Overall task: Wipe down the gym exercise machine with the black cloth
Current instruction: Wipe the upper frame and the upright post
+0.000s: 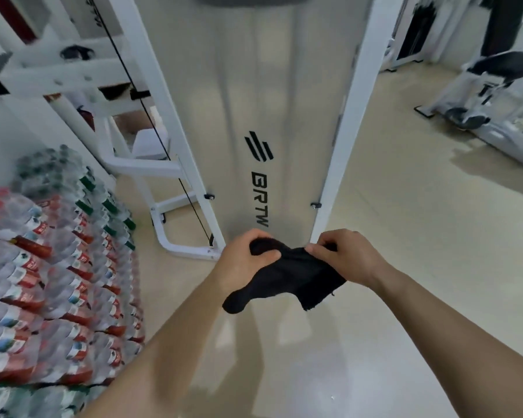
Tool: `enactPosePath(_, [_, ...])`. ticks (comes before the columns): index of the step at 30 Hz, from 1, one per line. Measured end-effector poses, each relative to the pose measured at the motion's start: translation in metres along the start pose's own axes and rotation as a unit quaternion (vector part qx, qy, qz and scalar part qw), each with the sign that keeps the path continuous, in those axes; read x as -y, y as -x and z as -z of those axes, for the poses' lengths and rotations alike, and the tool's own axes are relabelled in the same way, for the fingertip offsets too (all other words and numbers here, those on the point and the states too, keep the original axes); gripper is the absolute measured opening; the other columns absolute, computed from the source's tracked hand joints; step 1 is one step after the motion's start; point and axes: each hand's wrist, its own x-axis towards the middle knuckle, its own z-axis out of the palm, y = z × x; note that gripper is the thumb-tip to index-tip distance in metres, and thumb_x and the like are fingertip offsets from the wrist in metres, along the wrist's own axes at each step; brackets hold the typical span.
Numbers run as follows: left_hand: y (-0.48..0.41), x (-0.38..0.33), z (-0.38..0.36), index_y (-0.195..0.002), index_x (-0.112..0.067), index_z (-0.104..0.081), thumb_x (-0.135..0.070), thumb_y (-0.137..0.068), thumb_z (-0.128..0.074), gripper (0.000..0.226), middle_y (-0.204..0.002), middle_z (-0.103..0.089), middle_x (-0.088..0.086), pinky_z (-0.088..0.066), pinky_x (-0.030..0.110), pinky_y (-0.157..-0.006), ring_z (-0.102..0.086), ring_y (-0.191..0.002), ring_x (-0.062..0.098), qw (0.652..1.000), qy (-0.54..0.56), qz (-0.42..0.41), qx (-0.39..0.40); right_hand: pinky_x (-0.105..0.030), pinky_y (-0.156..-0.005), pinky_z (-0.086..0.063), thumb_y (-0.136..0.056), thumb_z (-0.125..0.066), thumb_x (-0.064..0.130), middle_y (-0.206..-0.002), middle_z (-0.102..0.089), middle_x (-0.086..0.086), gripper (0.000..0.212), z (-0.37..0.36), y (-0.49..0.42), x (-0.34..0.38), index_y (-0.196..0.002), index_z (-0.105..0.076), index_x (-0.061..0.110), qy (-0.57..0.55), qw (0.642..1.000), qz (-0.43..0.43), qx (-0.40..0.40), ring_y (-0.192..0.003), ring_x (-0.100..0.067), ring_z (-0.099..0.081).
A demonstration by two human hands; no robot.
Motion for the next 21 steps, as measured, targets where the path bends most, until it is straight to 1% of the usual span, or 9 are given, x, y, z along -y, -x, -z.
enactPosePath(3, [-0.018, -0.048, -0.031, -0.111, -0.028, -0.061, -0.019, -0.092, -0.07, 0.023, -0.102, -0.067, -0.014, -0.048, 0.011, -0.074, -0.063, -0.093, 0.003, 1.0, 0.0, 0.0, 0.029, -0.026, -0.059, -0.046, -0.08, -0.075, 0.052, -0.071, -0.067, 0.005, 0.029, 0.062, 0.004, -0.042, -0.075, -0.064, 0.025, -0.032, 0.999, 0.012, 0.016, -0.064, -0.008, -0.061])
enactPosePath(6, [-0.032, -0.093, -0.049, -0.108, -0.022, -0.057, -0.018, -0.097, -0.064, 0.014, -0.089, -0.069, -0.008, -0.044, 0.008, -0.056, -0.06, -0.067, 0.0, 0.999, 0.034, -0.005, -0.008, -0.031, -0.068, -0.054, -0.086, -0.071, 0.04, -0.08, -0.07, 0.008, 0.011, 0.109, -0.004, -0.072, -0.084, -0.068, 0.03, -0.046, 0.998, 0.04, 0.006, -0.075, -0.009, -0.067])
enactPosePath(7, [-0.038, -0.103, -0.052, -0.104, -0.02, -0.058, -0.018, -0.097, -0.064, 0.009, -0.082, -0.069, -0.009, -0.042, 0.009, -0.055, -0.058, -0.061, -0.002, 0.999, 0.027, -0.011, -0.016, -0.031, -0.069, -0.054, -0.088, -0.069, 0.038, -0.082, -0.071, 0.009, 0.008, 0.122, -0.009, -0.078, -0.084, -0.069, 0.031, -0.057, 0.997, 0.05, 0.004, -0.076, -0.009, -0.067])
enactPosePath(9, [-0.051, -0.121, -0.052, -0.093, -0.022, -0.062, -0.021, -0.096, -0.065, 0.004, -0.072, -0.067, -0.013, -0.04, 0.009, -0.059, -0.056, -0.06, -0.006, 1.0, -0.001, -0.019, -0.019, -0.03, -0.066, -0.05, -0.092, -0.066, 0.039, -0.076, -0.069, 0.009, 0.019, 0.146, -0.022, -0.083, -0.078, -0.069, 0.027, -0.076, 0.995, 0.069, 0.005, -0.07, -0.009, -0.064])
enactPosePath(10, [-0.059, -0.128, -0.05, -0.086, -0.025, -0.065, -0.024, -0.095, -0.067, 0.01, -0.07, -0.065, -0.015, -0.041, 0.012, -0.063, -0.057, -0.062, -0.005, 1.0, -0.012, -0.022, -0.019, -0.029, -0.062, -0.044, -0.093, -0.065, 0.041, -0.07, -0.064, 0.006, 0.028, 0.156, -0.029, -0.085, -0.072, -0.066, 0.023, -0.077, 0.994, 0.079, 0.008, -0.064, -0.01, -0.059])
enactPosePath(13, [-0.086, -0.143, -0.037, -0.07, -0.03, -0.067, -0.036, -0.094, -0.067, 0.025, -0.065, -0.059, -0.012, -0.042, 0.026, -0.066, -0.054, -0.064, 0.006, 0.998, -0.056, -0.019, -0.031, -0.029, -0.058, -0.031, -0.098, -0.058, 0.042, -0.059, -0.041, 0.006, 0.048, 0.183, -0.049, -0.087, -0.057, -0.047, 0.02, -0.078, 0.992, 0.099, 0.006, -0.055, -0.011, -0.04])
enactPosePath(15, [-0.104, -0.151, -0.03, -0.069, -0.028, -0.067, -0.039, -0.094, -0.066, 0.027, -0.064, -0.061, -0.01, -0.045, 0.029, -0.066, -0.055, -0.063, 0.009, 0.996, -0.074, -0.022, -0.048, -0.03, -0.057, -0.031, -0.098, -0.057, 0.043, -0.057, -0.038, 0.009, 0.049, 0.197, -0.064, -0.087, -0.054, -0.044, 0.024, -0.055, 0.993, 0.105, -0.008, -0.054, -0.011, -0.039])
enactPosePath(17, [-0.124, -0.16, -0.026, -0.07, -0.027, -0.068, -0.04, -0.093, -0.067, 0.027, -0.067, -0.065, -0.005, -0.048, 0.032, -0.069, -0.059, -0.066, 0.012, 0.995, -0.082, -0.035, -0.051, -0.029, -0.056, -0.033, -0.096, -0.058, 0.045, -0.057, -0.041, 0.008, 0.047, 0.212, -0.078, -0.085, -0.056, -0.048, 0.022, -0.039, 0.993, 0.103, -0.03, -0.054, -0.009, -0.04])
enactPosePath(21, [-0.159, -0.194, -0.016, -0.07, -0.023, -0.063, -0.031, -0.095, -0.065, 0.026, -0.065, -0.063, -0.008, -0.043, 0.028, -0.067, -0.055, -0.063, 0.006, 0.994, -0.045, -0.066, -0.068, -0.025, -0.056, -0.035, -0.092, -0.066, 0.045, -0.057, -0.052, 0.011, 0.039, 0.256, -0.102, -0.079, -0.064, -0.056, 0.019, -0.069, 0.987, 0.113, -0.091, -0.055, -0.006, -0.046])
